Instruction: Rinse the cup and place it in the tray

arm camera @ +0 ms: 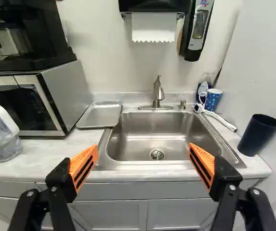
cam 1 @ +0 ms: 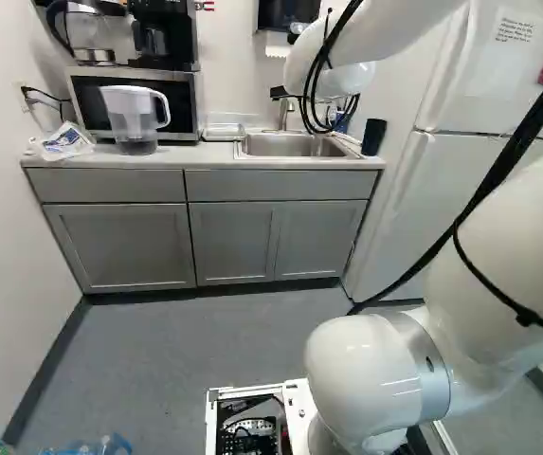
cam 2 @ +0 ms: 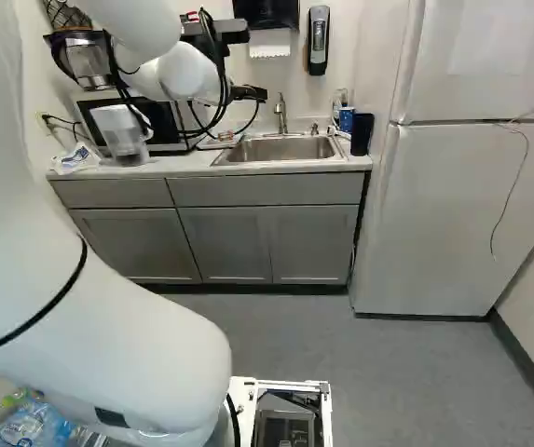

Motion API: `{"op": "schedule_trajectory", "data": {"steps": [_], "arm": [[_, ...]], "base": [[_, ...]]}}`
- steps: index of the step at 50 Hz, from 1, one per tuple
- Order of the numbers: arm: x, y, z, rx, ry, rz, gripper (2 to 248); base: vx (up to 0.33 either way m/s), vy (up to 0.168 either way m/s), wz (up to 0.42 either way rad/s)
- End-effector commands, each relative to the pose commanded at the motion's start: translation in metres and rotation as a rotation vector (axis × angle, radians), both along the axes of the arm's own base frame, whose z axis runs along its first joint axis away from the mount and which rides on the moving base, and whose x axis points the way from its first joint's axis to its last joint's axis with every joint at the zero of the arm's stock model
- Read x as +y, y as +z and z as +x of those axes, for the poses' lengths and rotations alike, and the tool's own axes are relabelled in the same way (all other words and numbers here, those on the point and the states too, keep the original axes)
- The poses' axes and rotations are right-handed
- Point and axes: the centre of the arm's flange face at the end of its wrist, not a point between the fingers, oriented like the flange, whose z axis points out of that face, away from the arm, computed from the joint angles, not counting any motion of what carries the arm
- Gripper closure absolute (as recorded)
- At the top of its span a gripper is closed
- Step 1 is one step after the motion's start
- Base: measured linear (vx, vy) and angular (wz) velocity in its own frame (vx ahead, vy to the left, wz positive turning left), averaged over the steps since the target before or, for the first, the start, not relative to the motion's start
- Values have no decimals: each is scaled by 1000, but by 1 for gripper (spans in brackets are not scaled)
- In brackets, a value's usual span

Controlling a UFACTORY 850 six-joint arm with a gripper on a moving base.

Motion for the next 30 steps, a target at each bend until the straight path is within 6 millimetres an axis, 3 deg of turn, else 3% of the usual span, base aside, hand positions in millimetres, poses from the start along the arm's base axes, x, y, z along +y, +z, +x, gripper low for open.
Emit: {"op": "schedule_trajectory", "data": {"steps": [18, 30], "arm": [[0, 0, 0, 0, 0, 0, 3], [0, 0, 0, 0, 0, 0, 3]], "base": [[3, 0, 0], [88, -2, -12]]}}
